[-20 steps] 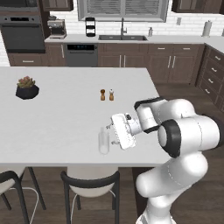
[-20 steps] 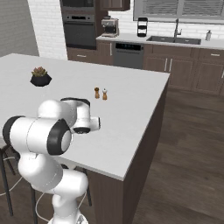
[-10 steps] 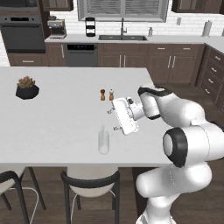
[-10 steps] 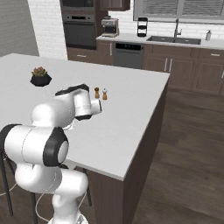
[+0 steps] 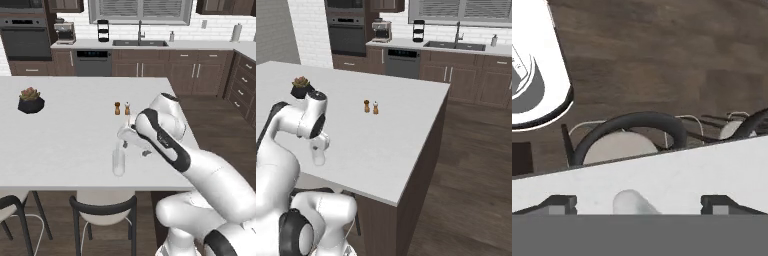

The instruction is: Take a straw from the drawer in front and place it inside the glass cup on the dining counter.

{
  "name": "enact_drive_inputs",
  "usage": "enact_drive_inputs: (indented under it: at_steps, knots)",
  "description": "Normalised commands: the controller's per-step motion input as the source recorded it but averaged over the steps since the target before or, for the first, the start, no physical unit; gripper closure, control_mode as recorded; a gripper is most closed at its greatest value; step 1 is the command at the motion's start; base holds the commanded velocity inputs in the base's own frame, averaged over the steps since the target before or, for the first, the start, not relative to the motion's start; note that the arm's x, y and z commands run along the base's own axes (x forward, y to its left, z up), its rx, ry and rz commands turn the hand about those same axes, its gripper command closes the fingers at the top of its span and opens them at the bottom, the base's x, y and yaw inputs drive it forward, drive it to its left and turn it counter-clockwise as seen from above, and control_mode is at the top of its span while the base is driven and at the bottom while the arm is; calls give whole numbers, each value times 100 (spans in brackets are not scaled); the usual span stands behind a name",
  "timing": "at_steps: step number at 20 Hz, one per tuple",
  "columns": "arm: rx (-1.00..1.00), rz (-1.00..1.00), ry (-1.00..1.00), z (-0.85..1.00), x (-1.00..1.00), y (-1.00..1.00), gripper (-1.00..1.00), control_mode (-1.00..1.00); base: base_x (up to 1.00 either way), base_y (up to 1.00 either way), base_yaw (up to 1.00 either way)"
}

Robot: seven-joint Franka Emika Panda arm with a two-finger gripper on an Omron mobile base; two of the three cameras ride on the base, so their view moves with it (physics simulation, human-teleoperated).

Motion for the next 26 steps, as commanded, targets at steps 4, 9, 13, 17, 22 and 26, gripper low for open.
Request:
enact_drive_inputs:
  at_steps: [4, 9, 13, 17, 22, 26]
  knots:
    - [-92, 0, -67, -39, -100, 36, -100, -100, 0, 0, 0]
    - [-57, -1, -72, -35, -80, -13, -100, -100, 0, 0, 0]
    - [-5, 0, -78, 1, -57, -57, -100, -100, 0, 0, 0]
    - [12, 0, -59, 16, -56, -67, -100, -100, 0, 0, 0]
    - [17, 0, -33, 21, -19, -65, -100, -100, 0, 0, 0]
    - [18, 0, -4, 48, 6, -69, -100, -100, 0, 0, 0]
